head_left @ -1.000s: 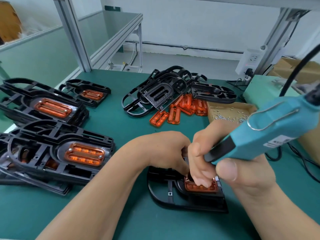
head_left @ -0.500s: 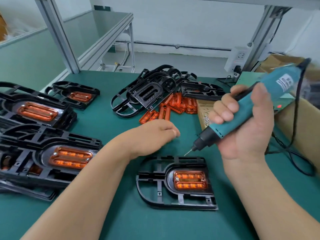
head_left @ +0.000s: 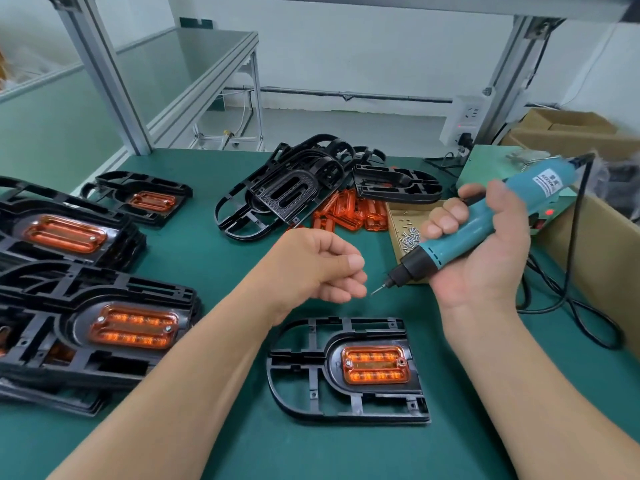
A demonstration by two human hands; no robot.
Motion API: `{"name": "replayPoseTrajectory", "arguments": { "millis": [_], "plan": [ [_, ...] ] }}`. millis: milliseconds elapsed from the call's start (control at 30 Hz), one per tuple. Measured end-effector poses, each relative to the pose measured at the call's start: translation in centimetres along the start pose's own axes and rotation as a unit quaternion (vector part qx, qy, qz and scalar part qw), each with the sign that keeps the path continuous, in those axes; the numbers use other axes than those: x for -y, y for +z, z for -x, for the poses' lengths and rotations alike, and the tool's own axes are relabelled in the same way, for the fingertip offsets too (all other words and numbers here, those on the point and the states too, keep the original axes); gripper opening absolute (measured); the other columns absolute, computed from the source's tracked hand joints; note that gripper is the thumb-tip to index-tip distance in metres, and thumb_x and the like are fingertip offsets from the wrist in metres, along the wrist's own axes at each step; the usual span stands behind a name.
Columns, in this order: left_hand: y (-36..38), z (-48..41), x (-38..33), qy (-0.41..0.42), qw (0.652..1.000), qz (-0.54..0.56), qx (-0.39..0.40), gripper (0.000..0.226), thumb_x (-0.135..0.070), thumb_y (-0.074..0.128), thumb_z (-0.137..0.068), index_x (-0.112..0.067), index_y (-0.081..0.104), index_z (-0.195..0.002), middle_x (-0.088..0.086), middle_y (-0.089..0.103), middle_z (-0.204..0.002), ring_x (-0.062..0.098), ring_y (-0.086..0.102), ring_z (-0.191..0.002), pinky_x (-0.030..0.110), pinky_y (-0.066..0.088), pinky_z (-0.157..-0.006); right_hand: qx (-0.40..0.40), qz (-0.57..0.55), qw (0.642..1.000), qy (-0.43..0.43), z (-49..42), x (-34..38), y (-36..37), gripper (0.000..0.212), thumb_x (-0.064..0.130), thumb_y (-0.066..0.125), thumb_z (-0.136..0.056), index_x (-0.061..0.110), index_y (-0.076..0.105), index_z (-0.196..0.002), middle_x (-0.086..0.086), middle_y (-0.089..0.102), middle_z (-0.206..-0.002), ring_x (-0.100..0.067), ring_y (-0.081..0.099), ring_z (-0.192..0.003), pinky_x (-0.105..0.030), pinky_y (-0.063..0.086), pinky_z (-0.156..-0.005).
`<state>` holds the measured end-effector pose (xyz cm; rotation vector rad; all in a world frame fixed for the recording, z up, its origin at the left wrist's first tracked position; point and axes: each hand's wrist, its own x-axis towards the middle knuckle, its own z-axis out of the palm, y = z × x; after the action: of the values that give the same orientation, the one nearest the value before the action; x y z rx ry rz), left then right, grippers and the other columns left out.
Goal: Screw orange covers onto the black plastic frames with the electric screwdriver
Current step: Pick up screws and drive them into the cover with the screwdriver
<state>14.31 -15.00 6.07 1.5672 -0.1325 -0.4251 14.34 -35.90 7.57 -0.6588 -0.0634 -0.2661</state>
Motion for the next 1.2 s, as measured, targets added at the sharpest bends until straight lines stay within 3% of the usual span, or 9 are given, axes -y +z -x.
{"name": "replayPoseTrajectory", "arguments": {
  "millis": [100,267,433,600,800,933,1200],
  "plan": [
    [0.18,-0.03,0.12,0.004,0.999,-0.047,-0.016,0.015,-0.019,0.076,-0.097,-0.006,0.071,-0.097,0.01,0.076,-0.076,0.013,0.062,-0.051,0.02,0.048,-0.044,-0.004,0.002,1.0,0.006,-0.02,-0.02,0.07,0.02,0.028,0.056,-0.101,0.012,0.06,-0.09,0.001,0.047,-0.07,-0.013,0.046,-0.059,-0.027,0.044,-0.058],
    [0.38,-0.13,0.3,0.021,0.996,-0.083,-0.035,0.026,-0.039,0.078,-0.094,-0.021,0.071,-0.076,0.001,0.063,-0.064,0.012,0.044,-0.046,0.02,0.036,-0.044,-0.012,0.002,1.0,-0.002,-0.15,0.19,0.04,0.019,0.027,0.055,-0.101,0.012,0.059,-0.09,0.001,0.047,-0.07,-0.014,0.046,-0.059,-0.027,0.044,-0.058],
    [0.06,-0.18,0.61,0.012,0.996,-0.091,0.005,0.021,-0.03,0.069,-0.102,-0.019,0.083,-0.092,-0.007,0.063,-0.071,0.006,0.051,-0.059,0.02,0.045,-0.057,-0.014,-0.002,1.0,-0.013,-0.32,0.44,-0.1,0.018,0.027,0.057,-0.101,0.011,0.059,-0.09,0.0,0.046,-0.071,-0.014,0.046,-0.06,-0.028,0.044,-0.058],
    [0.14,0.08,0.62,0.022,0.988,-0.141,0.059,0.028,-0.008,0.061,-0.103,-0.023,0.078,-0.118,-0.003,0.076,-0.09,0.006,0.065,-0.076,0.018,0.052,-0.072,-0.016,-0.007,1.0,-0.023,-0.49,0.6,-0.13,0.019,0.027,0.057,-0.101,0.012,0.059,-0.09,0.0,0.046,-0.071,-0.014,0.046,-0.06,-0.028,0.045,-0.058],
    [0.34,0.38,0.26,0.079,0.982,-0.142,0.097,0.016,-0.018,0.076,-0.094,-0.027,0.075,-0.107,0.003,0.081,-0.098,0.018,0.078,-0.094,0.027,0.054,-0.074,-0.018,-0.029,0.999,-0.031,-0.55,0.88,-0.09,0.02,0.028,0.058,-0.101,0.013,0.06,-0.089,0.001,0.046,-0.07,-0.014,0.046,-0.06,-0.028,0.045,-0.06],
    [0.51,0.38,0.28,0.095,0.982,-0.126,0.1,0.014,-0.017,0.079,-0.091,-0.027,0.076,-0.102,0.004,0.081,-0.096,0.02,0.078,-0.095,0.022,0.056,-0.075,-0.013,-0.02,0.999,-0.036,-0.42,0.88,0.03,0.02,0.028,0.058,-0.102,0.013,0.06,-0.089,0.001,0.046,-0.07,-0.014,0.046,-0.06,-0.028,0.045,-0.06],
    [0.62,0.5,0.15,0.09,0.983,-0.125,0.1,0.012,-0.014,0.079,-0.093,-0.022,0.076,-0.102,0.007,0.081,-0.092,0.022,0.078,-0.091,0.027,0.058,-0.08,-0.004,-0.012,0.999,-0.035,-0.25,0.93,0.2,0.019,0.028,0.057,-0.102,0.014,0.06,-0.089,0.001,0.046,-0.07,-0.013,0.046,-0.06,-0.027,0.045,-0.06]
  ]
}}
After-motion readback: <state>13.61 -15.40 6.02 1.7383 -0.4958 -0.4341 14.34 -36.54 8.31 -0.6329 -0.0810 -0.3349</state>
